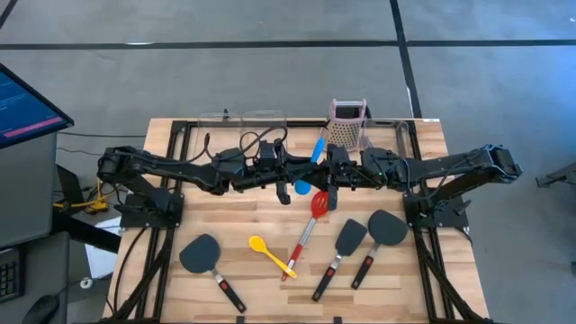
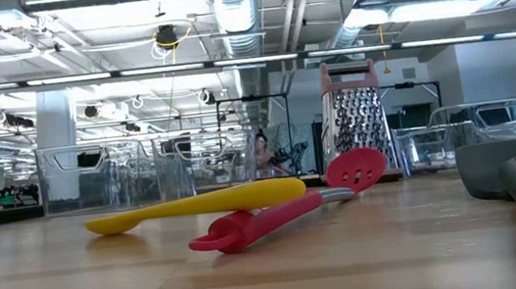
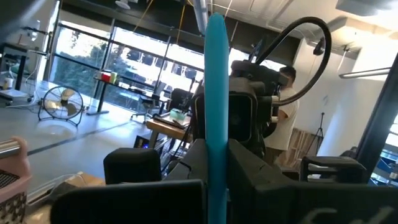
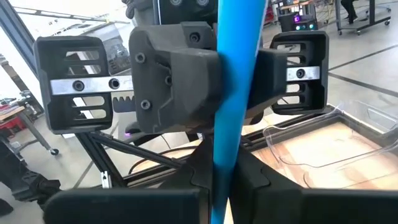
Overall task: Pick & Place Kitchen Items
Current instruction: Put the blue serving spoon into the left transparent bin
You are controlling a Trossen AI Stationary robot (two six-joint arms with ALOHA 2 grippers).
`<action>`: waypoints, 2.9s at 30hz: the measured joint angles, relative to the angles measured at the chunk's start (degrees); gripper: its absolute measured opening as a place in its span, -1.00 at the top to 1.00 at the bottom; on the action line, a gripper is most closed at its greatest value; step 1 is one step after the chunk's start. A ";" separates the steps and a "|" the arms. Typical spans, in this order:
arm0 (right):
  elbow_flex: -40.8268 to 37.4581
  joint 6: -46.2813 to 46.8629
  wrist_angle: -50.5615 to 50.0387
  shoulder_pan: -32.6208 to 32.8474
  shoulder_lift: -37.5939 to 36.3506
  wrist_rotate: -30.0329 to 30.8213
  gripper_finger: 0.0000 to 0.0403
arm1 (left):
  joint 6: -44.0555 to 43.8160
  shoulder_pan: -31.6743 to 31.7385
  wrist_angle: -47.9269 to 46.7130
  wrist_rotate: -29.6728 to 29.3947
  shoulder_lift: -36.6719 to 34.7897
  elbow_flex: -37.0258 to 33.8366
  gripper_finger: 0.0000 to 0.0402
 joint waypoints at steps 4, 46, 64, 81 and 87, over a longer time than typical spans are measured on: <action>0.00 0.02 -0.16 0.00 0.00 0.20 0.92 | 0.00 0.15 0.00 0.05 0.00 0.00 0.97; -0.11 2.54 -14.59 -2.48 -3.85 -11.10 0.93 | -9.27 7.41 -5.54 15.51 -0.20 0.15 0.08; -0.09 3.68 -17.46 -3.78 -3.80 -11.24 0.93 | -9.11 7.37 -5.14 15.70 -0.13 0.11 0.45; -0.04 4.94 -17.20 -4.42 -3.80 -11.06 0.93 | -9.14 6.16 -4.81 16.15 -0.07 0.07 0.94; -0.04 4.96 -17.20 -4.42 -3.80 -11.02 0.93 | -9.07 6.12 -4.81 15.87 -0.07 0.07 0.97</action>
